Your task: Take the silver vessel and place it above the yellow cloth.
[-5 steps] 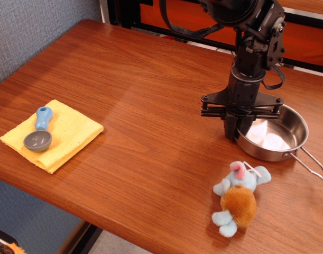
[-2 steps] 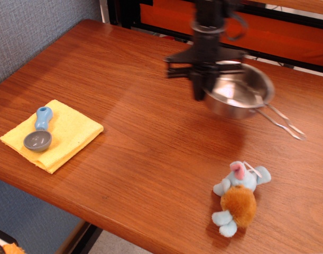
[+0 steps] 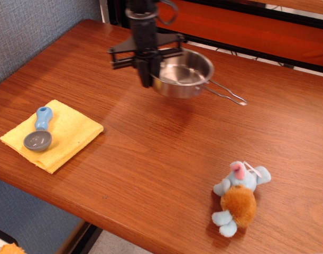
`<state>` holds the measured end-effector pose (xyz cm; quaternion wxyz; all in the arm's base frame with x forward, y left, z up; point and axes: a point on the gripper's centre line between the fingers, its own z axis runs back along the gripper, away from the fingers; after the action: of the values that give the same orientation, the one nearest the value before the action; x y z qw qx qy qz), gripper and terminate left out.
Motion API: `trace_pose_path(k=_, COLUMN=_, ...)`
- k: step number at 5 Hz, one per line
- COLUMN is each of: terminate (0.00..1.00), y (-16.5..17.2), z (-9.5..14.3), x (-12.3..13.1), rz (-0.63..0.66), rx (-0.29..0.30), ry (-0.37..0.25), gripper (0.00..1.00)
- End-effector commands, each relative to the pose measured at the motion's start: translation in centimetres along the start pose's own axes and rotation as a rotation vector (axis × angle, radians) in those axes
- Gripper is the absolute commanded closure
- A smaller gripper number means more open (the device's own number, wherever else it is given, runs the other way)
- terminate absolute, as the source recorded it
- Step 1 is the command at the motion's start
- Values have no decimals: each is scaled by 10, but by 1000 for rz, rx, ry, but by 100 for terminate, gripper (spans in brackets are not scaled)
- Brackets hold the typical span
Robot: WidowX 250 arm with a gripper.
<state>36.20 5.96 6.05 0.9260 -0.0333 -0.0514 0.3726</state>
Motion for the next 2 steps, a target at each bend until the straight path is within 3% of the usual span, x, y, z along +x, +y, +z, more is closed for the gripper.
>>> trace_pose_path(k=1, terminate=0, y=50, z=-5, x=34, rz=104, rx=57, ry=-92, gripper=100)
trace_pose_path(k=2, terminate=0, y=63, z=-13, x=37, rz=145, rx=92, ry=-92, gripper=100)
